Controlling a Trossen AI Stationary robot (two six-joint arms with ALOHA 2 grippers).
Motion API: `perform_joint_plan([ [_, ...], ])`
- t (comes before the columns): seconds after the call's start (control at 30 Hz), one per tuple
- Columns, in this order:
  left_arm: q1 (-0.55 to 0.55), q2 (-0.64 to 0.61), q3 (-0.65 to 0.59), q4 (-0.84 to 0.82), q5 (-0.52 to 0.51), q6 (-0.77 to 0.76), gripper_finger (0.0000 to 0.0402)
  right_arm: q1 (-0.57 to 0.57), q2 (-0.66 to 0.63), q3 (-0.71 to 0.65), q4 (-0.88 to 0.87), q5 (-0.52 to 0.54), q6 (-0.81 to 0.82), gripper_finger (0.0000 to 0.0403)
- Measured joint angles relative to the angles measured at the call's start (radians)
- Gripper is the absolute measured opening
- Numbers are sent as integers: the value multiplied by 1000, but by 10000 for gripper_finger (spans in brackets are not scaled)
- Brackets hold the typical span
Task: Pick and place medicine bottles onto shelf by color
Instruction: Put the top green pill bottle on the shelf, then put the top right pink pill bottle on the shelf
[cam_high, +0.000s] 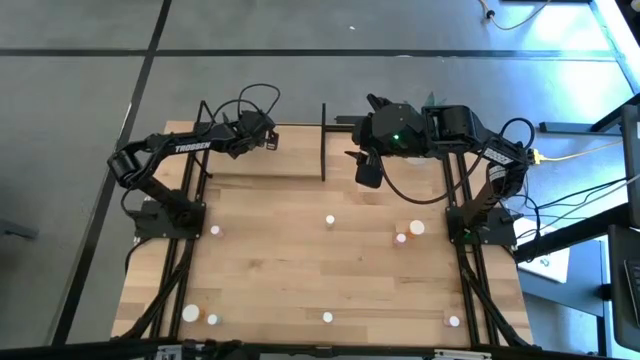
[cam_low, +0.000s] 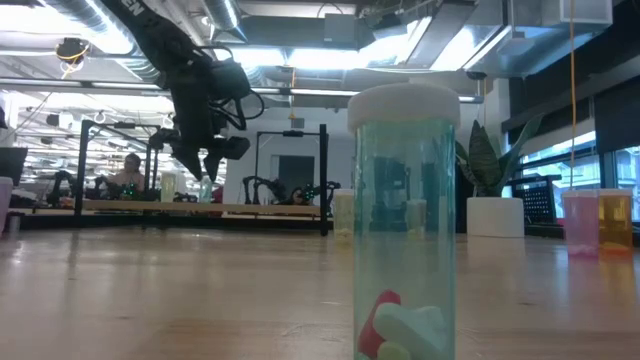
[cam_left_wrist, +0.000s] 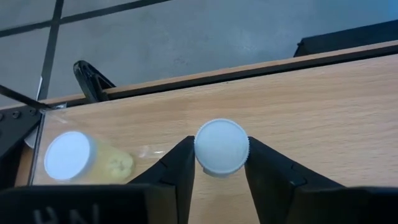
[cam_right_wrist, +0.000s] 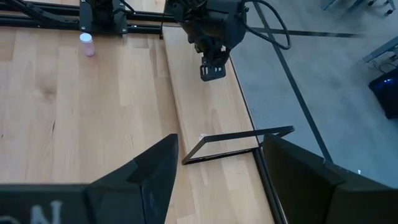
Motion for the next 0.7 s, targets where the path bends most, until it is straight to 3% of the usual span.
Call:
perform_joint_plan([
  [0.7, 0, 0, 0, -19, -4, -6, 194, 0, 0, 0, 0, 0, -3, 236],
])
